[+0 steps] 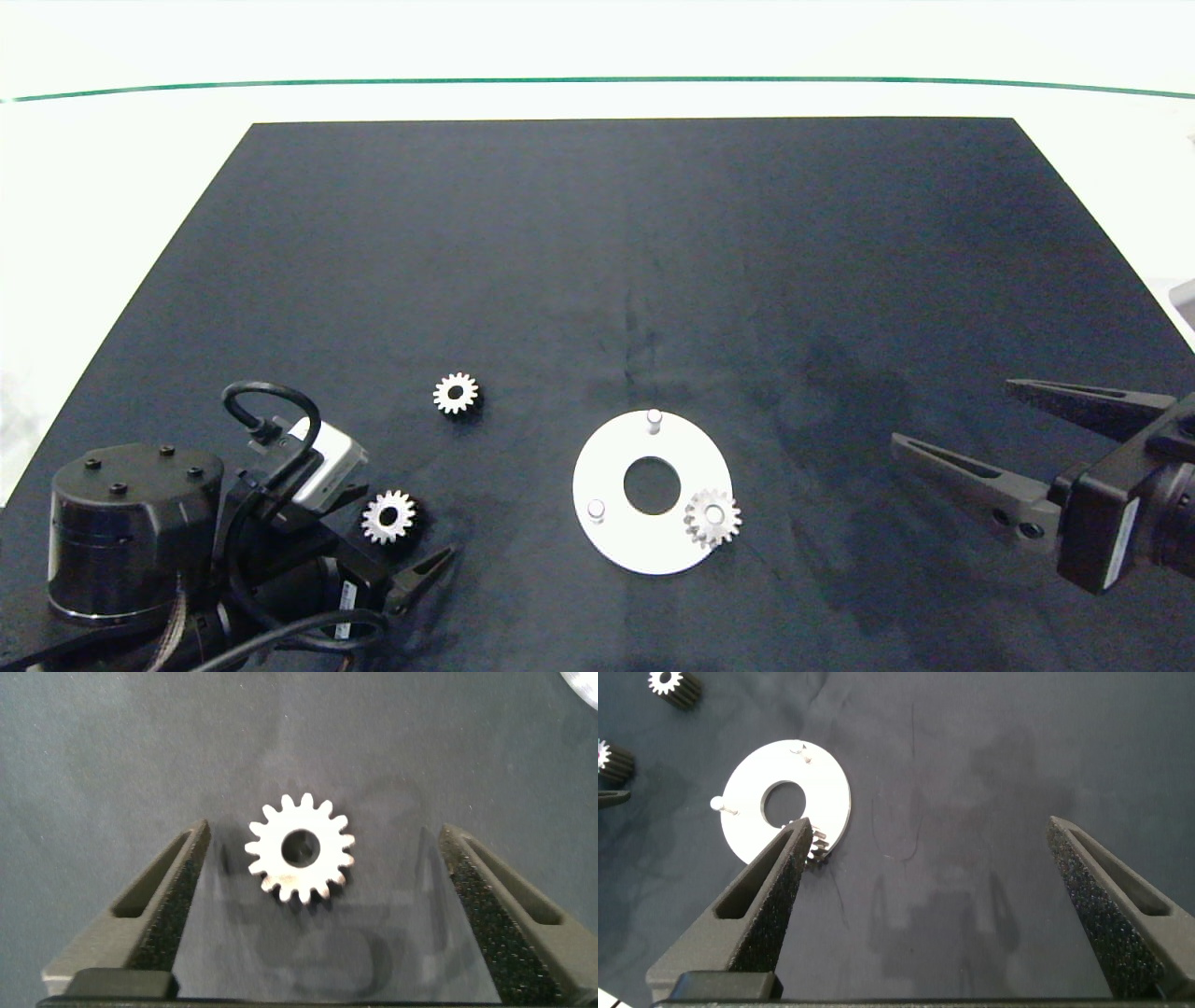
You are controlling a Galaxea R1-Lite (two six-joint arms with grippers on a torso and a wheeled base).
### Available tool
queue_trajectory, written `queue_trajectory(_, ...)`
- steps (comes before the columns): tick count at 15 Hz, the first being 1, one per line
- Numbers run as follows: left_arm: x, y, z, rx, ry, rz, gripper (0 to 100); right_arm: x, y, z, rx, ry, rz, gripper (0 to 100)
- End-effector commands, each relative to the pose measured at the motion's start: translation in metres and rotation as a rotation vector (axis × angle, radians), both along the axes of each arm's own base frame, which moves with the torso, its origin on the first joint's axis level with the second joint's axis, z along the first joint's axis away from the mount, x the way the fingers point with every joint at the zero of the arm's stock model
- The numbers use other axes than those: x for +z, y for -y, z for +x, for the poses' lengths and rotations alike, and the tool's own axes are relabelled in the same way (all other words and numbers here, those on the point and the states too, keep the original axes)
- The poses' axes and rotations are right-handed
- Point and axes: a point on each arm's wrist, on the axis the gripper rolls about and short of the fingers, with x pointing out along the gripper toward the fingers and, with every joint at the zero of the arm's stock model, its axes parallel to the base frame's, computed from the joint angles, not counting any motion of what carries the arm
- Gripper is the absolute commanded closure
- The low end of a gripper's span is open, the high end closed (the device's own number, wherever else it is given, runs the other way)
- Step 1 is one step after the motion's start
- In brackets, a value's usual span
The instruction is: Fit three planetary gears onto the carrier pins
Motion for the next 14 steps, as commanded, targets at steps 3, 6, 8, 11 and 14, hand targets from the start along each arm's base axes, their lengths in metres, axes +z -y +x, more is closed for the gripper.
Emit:
queue_trajectory(3,-0.0158,0.0033,0.0031,0.015,-0.008,0.025,14,-0.0003,-0.0006,0.0006,-0.002,-0.001,-0.002,0)
queue_trajectory(6,-0.0169,0.0024,0.0024,0.023,-0.009,0.03,20,-0.0001,-0.0009,0.0009,-0.002,-0.001,-0.002,0)
queue_trajectory(8,-0.0147,0.0025,0.0025,0.034,0.003,0.03,23,-0.0004,-0.0012,0.0012,0.0,-0.003,-0.002,0)
queue_trajectory(11,-0.0136,0.003,0.0032,0.04,0.008,0.029,29,-0.0004,-0.0012,0.0012,-0.002,-0.002,-0.003,0)
queue_trajectory(14,-0.0138,0.0033,0.003,0.037,0.006,0.028,35,-0.0001,-0.0009,0.0009,-0.002,-0.001,-0.002,0)
